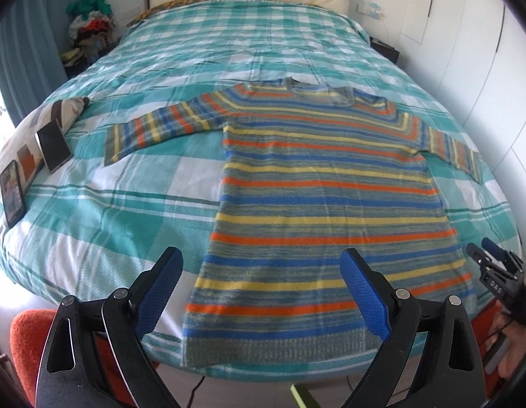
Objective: Fold small clothes
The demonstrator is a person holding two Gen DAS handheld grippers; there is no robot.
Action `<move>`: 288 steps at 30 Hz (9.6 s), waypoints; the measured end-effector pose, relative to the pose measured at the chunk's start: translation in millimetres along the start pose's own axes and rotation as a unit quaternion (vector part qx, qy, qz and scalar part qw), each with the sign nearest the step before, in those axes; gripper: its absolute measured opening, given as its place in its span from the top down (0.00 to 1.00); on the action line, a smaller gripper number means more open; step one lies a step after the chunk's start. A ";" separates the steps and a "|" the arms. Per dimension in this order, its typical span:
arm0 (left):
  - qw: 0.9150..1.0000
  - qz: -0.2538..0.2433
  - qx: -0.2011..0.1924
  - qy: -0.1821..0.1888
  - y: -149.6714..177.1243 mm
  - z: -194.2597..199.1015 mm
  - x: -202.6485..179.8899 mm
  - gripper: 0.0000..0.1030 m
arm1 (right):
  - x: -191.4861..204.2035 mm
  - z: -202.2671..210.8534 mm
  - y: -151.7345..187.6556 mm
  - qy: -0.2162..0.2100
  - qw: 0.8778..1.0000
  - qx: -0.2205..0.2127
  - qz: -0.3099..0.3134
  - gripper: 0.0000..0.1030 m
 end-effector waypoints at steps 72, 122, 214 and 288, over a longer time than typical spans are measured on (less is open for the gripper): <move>0.996 -0.037 -0.026 -0.076 -10.8 -19.6 40.0 0.03 | -92.0 -17.6 -106.8 0.007 0.992 0.012 -0.127 0.10; 0.993 0.042 0.012 -0.110 25.7 -78.9 103.9 0.03 | 33.2 -216.3 -270.5 -0.144 0.988 0.047 -0.020 0.61; 0.992 0.008 0.046 -0.118 56.2 -97.2 104.3 0.00 | 54.7 16.9 -14.0 -0.047 0.998 -0.040 0.018 0.20; 0.987 -0.083 0.049 0.126 -237.1 -218.8 -66.4 0.93 | 89.5 14.5 -11.4 -0.126 0.989 -0.047 0.064 0.20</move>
Point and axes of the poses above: each gripper's, at about its wrist camera, not at the fingertips, and z roughly against the way its jaws point, x to its left, y to its underside, the point moved 2 cm from there along -z, roughly the way its jaws point, and after that the axes turned 11 degrees about -x, right-handed, at the moved point
